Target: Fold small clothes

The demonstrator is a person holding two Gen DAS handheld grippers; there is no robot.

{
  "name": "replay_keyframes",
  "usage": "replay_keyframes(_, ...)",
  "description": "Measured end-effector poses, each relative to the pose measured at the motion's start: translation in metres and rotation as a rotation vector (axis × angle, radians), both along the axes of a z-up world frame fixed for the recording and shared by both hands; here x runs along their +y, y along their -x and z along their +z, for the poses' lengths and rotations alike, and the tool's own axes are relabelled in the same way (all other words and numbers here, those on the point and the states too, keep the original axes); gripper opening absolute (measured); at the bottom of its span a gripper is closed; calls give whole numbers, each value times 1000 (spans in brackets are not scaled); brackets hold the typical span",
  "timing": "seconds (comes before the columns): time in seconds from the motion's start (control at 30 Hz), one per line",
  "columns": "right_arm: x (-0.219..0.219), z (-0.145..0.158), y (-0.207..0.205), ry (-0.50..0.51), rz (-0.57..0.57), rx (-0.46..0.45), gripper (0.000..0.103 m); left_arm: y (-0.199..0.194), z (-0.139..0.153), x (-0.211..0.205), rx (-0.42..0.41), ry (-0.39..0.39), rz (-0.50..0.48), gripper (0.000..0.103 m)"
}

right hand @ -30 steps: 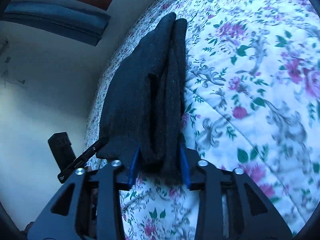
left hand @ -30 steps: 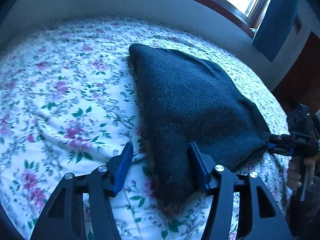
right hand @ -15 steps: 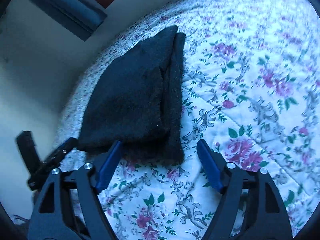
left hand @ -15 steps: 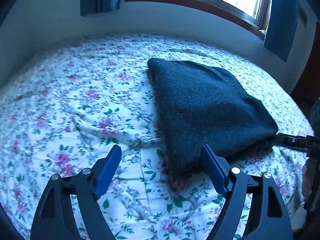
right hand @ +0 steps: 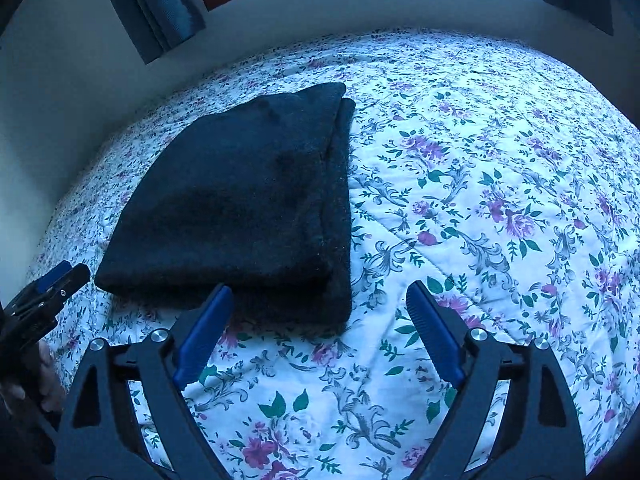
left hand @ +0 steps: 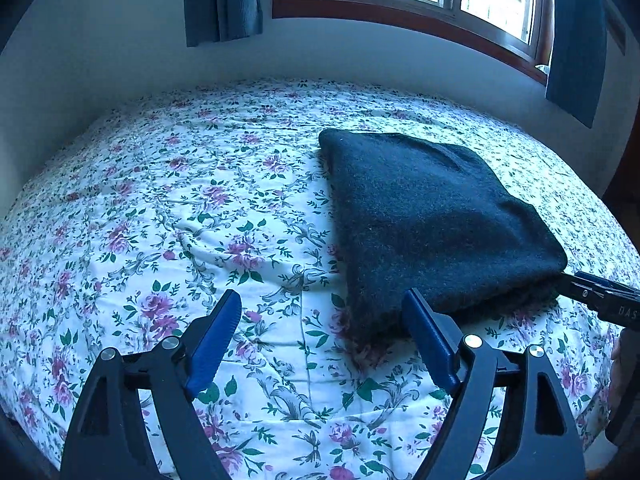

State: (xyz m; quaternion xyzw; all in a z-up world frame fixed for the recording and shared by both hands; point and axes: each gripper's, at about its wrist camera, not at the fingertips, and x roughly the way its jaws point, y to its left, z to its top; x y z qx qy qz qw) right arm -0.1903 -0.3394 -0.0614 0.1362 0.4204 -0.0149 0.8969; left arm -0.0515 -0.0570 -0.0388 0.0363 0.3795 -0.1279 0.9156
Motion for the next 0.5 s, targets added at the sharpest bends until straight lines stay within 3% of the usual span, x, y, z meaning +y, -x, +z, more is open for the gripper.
replay_keyframes(0.5,7,2,0,23,-30,-27,88,8,3,-4,-30,-19,5,81)
